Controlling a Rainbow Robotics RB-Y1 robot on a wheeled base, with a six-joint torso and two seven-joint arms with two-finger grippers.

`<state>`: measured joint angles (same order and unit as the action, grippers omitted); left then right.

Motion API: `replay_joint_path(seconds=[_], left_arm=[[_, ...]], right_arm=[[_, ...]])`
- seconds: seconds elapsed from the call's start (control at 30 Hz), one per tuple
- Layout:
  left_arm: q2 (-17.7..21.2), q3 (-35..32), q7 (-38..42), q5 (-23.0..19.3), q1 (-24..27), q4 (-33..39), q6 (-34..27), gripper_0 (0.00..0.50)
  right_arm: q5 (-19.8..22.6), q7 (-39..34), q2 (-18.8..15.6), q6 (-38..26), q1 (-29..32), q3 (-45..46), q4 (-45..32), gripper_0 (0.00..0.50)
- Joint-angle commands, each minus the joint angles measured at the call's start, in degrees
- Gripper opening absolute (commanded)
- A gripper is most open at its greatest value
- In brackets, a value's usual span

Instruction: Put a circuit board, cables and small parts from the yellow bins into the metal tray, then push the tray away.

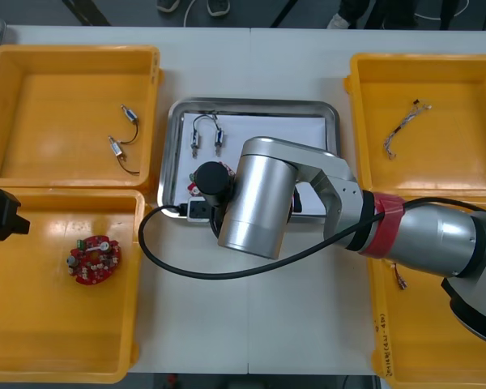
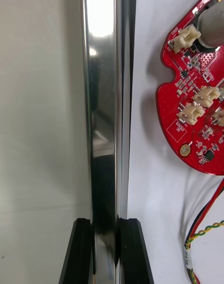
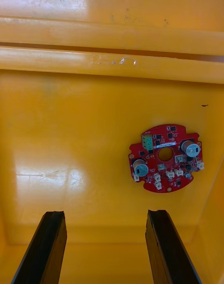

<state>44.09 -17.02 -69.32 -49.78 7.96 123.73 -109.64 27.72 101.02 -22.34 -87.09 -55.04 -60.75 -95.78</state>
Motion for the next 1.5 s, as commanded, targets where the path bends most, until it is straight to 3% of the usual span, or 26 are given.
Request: replay_joint_path(seconds=[0.03,1.5], left_arm=[[2.3,-1.6,-3.5,-0.5,-1.0,1.7,-0.4,0.5],[2.3,-1.6,-3.5,-0.5,-1.0,1.7,-0.4,0.5]], right_arm=[[0.6,2.0,-0.9,1.2,-4.1,-0.8,1.0,0.0],[-0.4,9.6,-0.9,17.2,-13.0,-0.9,17.2,0.0]])
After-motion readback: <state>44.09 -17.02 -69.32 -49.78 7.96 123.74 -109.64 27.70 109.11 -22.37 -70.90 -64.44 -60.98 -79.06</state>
